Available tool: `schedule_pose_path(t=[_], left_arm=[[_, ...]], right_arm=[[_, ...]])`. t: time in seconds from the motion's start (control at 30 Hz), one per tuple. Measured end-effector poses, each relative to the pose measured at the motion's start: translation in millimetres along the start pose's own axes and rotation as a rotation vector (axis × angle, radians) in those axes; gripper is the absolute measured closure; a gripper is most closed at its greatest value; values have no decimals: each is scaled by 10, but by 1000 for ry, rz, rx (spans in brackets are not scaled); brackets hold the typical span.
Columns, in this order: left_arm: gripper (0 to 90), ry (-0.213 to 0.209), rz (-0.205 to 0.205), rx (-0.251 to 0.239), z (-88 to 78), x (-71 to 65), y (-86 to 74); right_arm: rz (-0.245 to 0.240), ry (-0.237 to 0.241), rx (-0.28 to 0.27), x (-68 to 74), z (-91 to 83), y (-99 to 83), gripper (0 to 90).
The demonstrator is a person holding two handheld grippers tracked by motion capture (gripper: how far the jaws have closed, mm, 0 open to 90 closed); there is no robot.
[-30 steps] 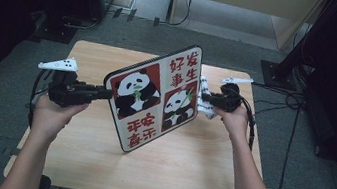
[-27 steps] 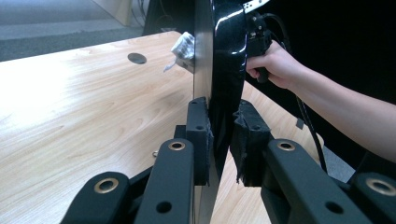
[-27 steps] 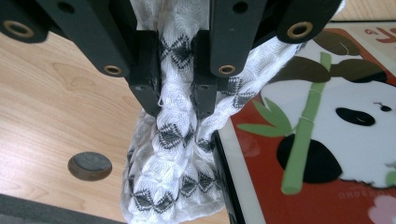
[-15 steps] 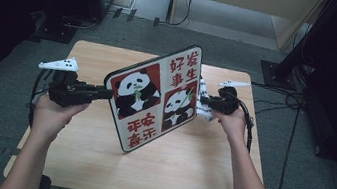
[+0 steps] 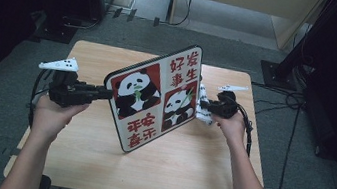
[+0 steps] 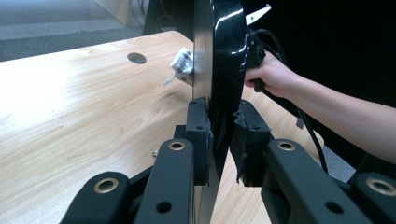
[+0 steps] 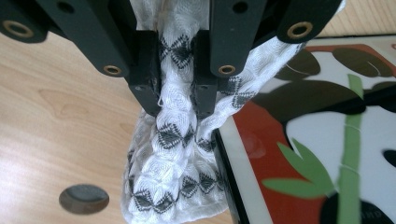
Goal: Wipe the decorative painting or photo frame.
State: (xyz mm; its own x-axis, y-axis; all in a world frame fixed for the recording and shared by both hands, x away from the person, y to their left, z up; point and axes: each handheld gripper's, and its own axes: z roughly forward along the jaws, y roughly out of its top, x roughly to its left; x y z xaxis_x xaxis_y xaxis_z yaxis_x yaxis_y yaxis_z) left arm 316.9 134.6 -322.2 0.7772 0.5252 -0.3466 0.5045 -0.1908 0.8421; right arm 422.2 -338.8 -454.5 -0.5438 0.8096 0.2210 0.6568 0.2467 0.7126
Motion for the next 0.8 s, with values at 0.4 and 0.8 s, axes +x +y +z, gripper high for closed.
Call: schedule_pose_path(t=[0.4,0.8], left_arm=[[785,5,2,1,0,-6,1],[784,5,1,-2,1,-8,-3]], right_arm=[[30,-3,53,-86,110,-178,777],[73,-26,11,-217,-7,-185,776]])
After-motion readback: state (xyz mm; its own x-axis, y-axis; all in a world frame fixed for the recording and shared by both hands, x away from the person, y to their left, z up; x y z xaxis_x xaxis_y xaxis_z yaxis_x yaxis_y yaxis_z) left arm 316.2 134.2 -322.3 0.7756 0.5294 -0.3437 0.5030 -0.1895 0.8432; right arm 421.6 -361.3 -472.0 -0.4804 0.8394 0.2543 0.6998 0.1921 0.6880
